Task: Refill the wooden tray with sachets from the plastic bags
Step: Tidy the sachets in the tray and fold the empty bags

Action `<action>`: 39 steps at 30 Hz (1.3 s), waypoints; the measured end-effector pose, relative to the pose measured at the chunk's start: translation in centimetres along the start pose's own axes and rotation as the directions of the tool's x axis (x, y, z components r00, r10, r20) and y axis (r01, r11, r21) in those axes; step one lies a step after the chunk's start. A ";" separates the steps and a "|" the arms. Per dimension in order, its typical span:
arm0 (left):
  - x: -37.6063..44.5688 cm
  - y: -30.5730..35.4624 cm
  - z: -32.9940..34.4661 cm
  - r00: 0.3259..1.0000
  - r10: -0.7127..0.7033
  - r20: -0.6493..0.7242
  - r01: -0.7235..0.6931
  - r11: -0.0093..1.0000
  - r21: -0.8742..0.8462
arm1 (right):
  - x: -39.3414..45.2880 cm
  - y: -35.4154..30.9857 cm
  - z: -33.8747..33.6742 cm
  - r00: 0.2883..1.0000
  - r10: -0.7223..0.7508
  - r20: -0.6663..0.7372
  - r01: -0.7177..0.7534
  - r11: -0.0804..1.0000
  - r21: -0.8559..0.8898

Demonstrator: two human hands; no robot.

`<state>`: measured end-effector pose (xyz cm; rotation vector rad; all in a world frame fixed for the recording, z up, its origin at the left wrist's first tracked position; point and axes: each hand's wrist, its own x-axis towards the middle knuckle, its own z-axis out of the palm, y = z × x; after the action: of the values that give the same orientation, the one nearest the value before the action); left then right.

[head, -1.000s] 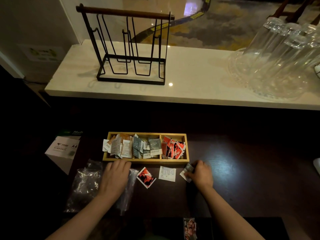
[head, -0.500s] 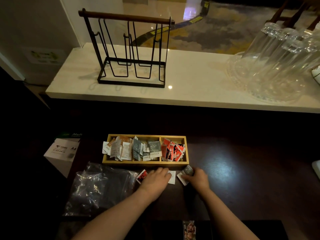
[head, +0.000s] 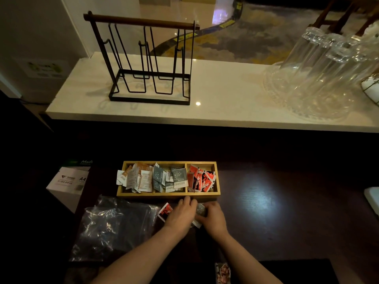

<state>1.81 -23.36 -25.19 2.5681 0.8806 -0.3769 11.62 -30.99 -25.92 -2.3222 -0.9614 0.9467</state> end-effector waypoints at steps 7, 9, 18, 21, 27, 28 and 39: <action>-0.4 -1.1 -0.6 0.999 0.003 0.048 0.012 0.951 -0.310 | 0.1 -1.4 1.2 0.995 0.078 -0.054 -0.089 0.967 -0.237; -0.9 -1.4 -0.8 1.000 -0.003 0.021 0.010 0.954 -0.300 | 0.0 -1.6 1.4 0.996 0.068 -0.062 -0.081 0.964 -0.253; -3.5 -4.8 -1.0 0.997 0.057 0.056 -0.066 0.982 0.178 | 0.6 -2.1 -0.3 0.994 0.031 0.100 -0.012 0.983 -0.182; -3.4 -5.4 -0.7 0.995 0.089 0.049 -0.098 0.970 0.222 | 1.3 -3.2 -2.2 0.976 0.076 0.205 -0.080 0.997 0.013; -2.6 -4.8 -1.5 0.992 0.124 -0.020 -0.115 0.965 0.237 | 3.4 -8.0 -4.5 0.990 -0.090 0.108 0.078 0.991 0.110; -2.4 -4.7 -1.5 0.993 0.117 0.025 -0.120 0.960 0.251 | 3.9 -8.9 -4.4 0.989 -0.134 0.068 0.129 0.989 0.073; -3.2 -4.9 -2.5 0.986 0.166 -0.016 -0.162 0.977 0.139 | 8.1 -11.6 -1.7 0.981 -0.193 0.023 0.194 0.981 -0.010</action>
<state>-3.42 -20.44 -23.18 2.7549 0.6656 -0.3654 12.09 -17.60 -21.04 -2.1845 -1.1811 0.8902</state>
